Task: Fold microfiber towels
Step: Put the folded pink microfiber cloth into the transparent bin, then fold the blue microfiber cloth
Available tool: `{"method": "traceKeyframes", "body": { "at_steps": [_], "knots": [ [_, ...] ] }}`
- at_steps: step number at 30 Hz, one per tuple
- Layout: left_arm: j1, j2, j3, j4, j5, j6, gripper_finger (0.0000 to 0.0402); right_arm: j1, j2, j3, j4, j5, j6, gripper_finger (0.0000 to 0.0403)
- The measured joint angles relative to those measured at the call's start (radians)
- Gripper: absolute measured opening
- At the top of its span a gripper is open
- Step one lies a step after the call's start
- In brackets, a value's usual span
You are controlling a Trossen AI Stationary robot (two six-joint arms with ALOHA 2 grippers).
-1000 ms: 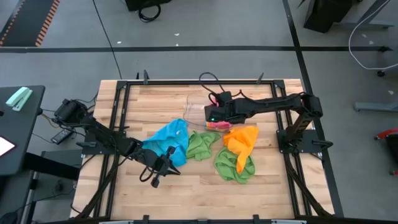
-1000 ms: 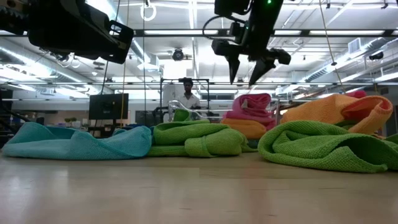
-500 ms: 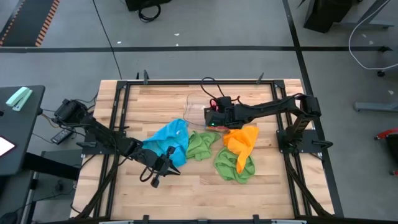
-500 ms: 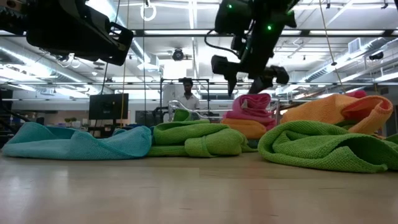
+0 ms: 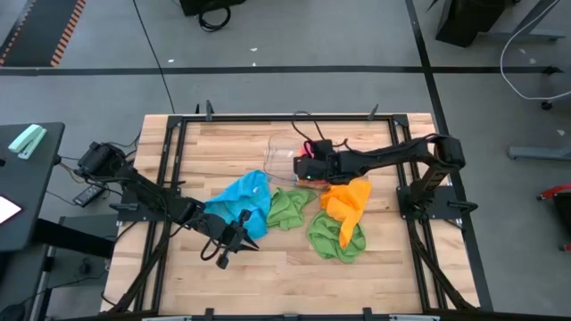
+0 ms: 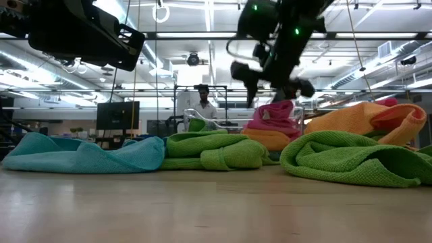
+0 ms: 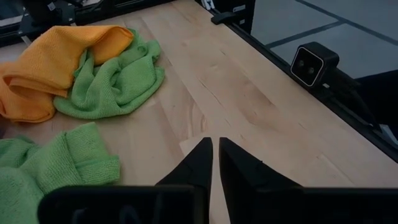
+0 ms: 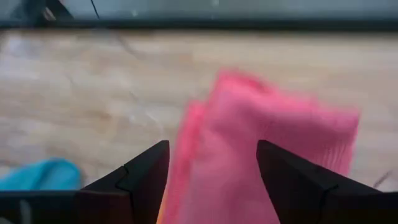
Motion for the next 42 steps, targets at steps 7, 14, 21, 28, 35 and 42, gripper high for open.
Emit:
{"method": "traceKeyframes", "body": {
  "at_steps": [7, 14, 21, 28, 35, 42],
  "knots": [
    [0.0, 0.0, 0.0, -0.019, 0.0, 0.014, 0.0039, 0.017, -0.029, 0.071, -0.092, 0.02, -0.1, 0.0251],
    [0.002, 0.0, 0.0, -0.034, -0.002, 0.121, 0.0034, 0.089, -0.039, 0.071, -0.079, -0.003, -0.353, 0.0251],
    [0.006, 0.0, 0.0, -0.047, -0.002, 0.298, 0.0032, 0.174, -0.058, 0.07, -0.004, -0.142, -0.707, 0.0251],
    [0.05, 0.0, 0.0, -0.038, -0.029, 0.242, 0.0029, 0.26, -0.056, 0.07, 0.143, -0.296, -0.99, 0.0251],
    [0.056, -0.041, 0.0, -0.071, -0.037, 0.067, 0.001, 0.302, -0.056, 0.069, 0.153, -0.288, -0.983, 0.0251],
    [0.03, -0.04, 0.0, -0.18, -0.035, -0.203, 0.0029, 0.358, -0.055, 0.002, 0.254, -0.296, -0.837, 0.0251]
  ]
}}
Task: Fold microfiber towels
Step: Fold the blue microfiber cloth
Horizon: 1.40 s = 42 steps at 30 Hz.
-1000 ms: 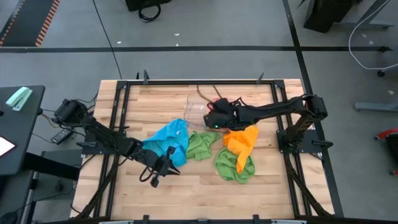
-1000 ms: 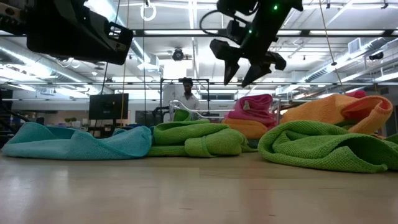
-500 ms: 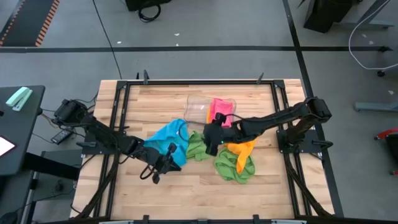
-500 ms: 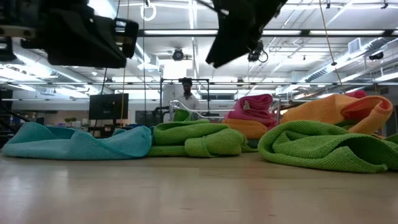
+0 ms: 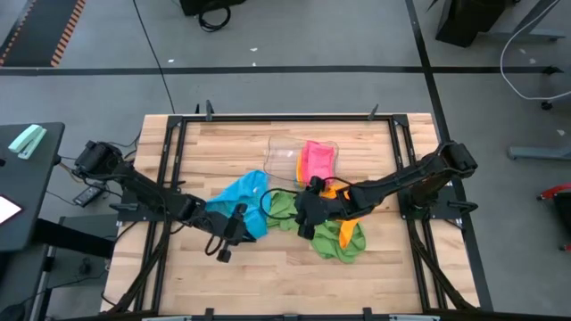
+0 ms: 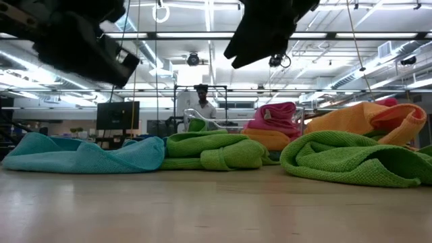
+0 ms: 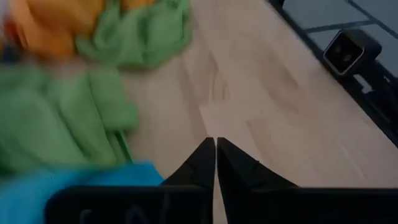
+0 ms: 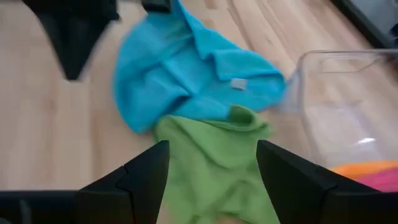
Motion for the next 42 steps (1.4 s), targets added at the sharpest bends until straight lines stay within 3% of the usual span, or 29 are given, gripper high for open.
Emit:
{"method": "traceKeyframes", "body": {
  "at_steps": [8, 16, 20, 29, 36, 42],
  "knots": [
    [-0.051, 0.001, 0.0, -0.038, 0.002, -0.069, 0.0036, 0.048, 0.0, -0.104, 0.235, 0.0, 0.074, 0.0251],
    [-0.051, 0.001, 0.0, -0.037, -0.005, -0.073, 0.0023, 0.079, 0.0, -0.226, 0.47, 0.101, 0.063, 0.0251],
    [-0.04, 0.001, 0.0, -0.027, -0.066, -0.082, 0.0025, 0.078, 0.0, -0.289, 0.564, 0.12, 0.022, 0.0251],
    [0.0, 0.001, 0.0, -0.024, -0.227, 0.017, 0.0022, 0.078, 0.0, -0.31, 0.597, 0.113, -0.134, 0.0251],
    [0.054, 0.001, 0.0, -0.027, -0.238, 0.052, 0.0019, 0.023, 0.0, -0.31, 0.659, 0.102, -0.288, 0.0251],
    [0.095, 0.001, 0.0, -0.027, -0.238, 0.055, 0.0023, -0.033, 0.0, -0.31, 0.699, -0.026, -0.343, 0.0251]
  ]
}}
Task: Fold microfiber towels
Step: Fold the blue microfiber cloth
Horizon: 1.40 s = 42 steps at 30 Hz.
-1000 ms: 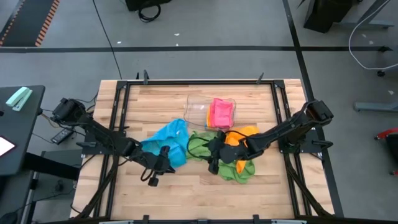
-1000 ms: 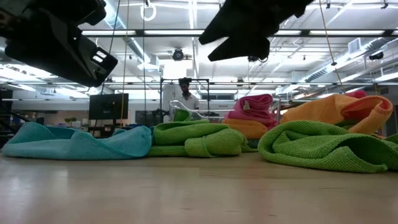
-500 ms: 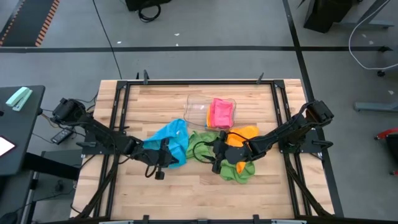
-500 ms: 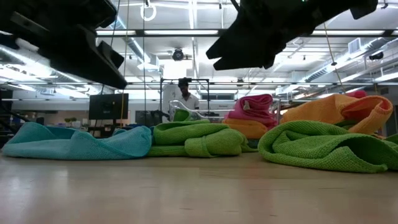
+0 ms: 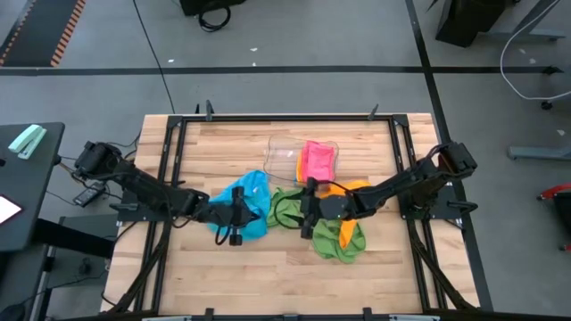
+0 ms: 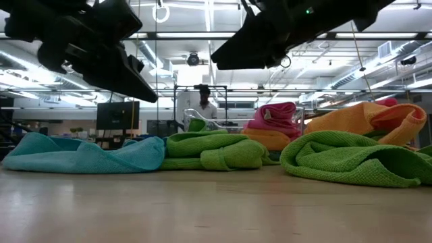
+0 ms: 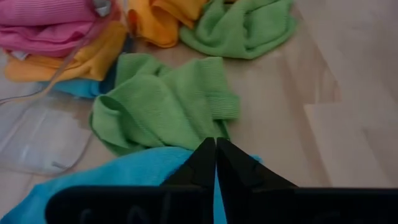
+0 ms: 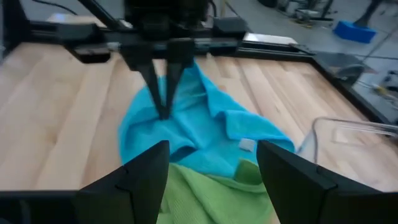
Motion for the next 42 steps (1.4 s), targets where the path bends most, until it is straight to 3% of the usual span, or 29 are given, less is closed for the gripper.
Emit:
{"method": "traceKeyframes", "body": {
  "at_steps": [7, 11, 27, 38, 42],
  "knots": [
    [-0.003, -0.004, 0.001, -0.003, 0.003, -0.072, 0.0013, -0.015, 0.0, 0.0, 0.038, -0.043, -0.016, 0.0251],
    [0.017, -0.009, 0.062, -0.062, 0.047, -0.083, 0.0016, -0.016, 0.0, 0.0, 0.037, -0.043, -0.066, 0.0251],
    [-0.009, -0.009, 0.245, -0.668, 0.199, -0.41, 0.004, -0.048, 0.0, 0.0, -0.045, -0.106, -0.149, 0.0251],
    [-0.045, 0.001, 0.296, -0.994, 0.202, -0.495, 0.0071, -0.048, 0.0, 0.001, -0.055, -0.106, -0.144, 0.0251],
    [-0.046, 0.019, 0.296, -1.091, 0.106, -0.428, 0.0095, -0.049, 0.0, 0.001, -0.055, -0.106, -0.145, 0.0251]
  ]
}}
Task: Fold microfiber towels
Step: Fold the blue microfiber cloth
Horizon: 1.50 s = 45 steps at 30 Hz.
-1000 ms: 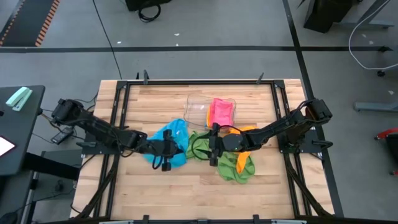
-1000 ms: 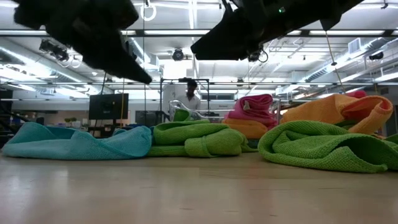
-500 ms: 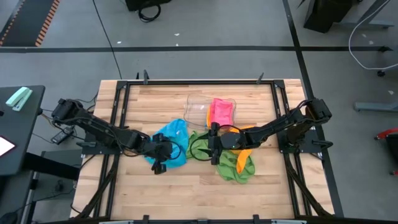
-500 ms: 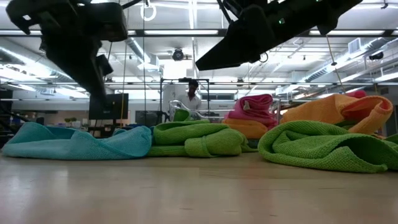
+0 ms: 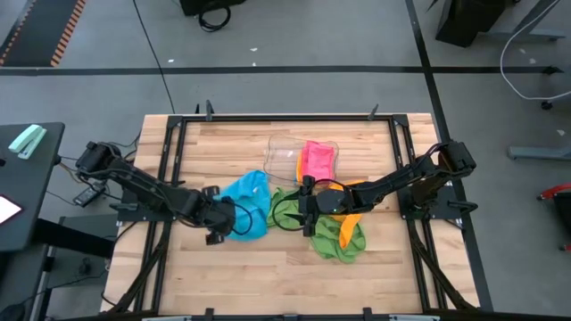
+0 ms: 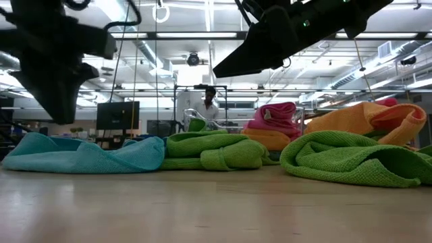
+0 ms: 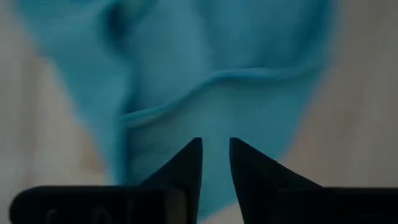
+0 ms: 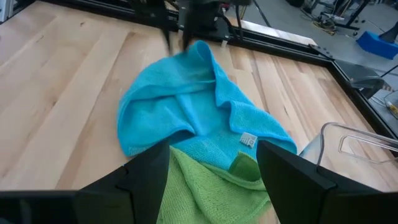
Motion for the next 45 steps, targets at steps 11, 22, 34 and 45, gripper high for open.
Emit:
{"method": "traceKeyframes", "body": {
  "at_steps": [11, 22, 34, 45],
  "knots": [
    [0.101, 0.082, 0.0, 0.158, -0.256, 0.058, 0.0124, 0.0, 0.0, 0.0, 0.006, 0.0, -0.001, 0.0251],
    [0.198, 0.223, 0.0, 0.302, -0.28, 0.228, 0.0231, 0.0, 0.0, 0.001, -0.007, 0.0, 0.002, 0.0251],
    [0.221, 0.297, -0.001, 0.346, -0.311, 0.258, 0.0134, 0.0, 0.0, 0.001, -0.005, 0.0, 0.0, 0.0251],
    [0.204, 0.26, 0.01, 0.309, -0.311, 0.211, 0.001, 0.001, 0.0, 0.001, -0.005, 0.0, -0.001, 0.0251]
  ]
}}
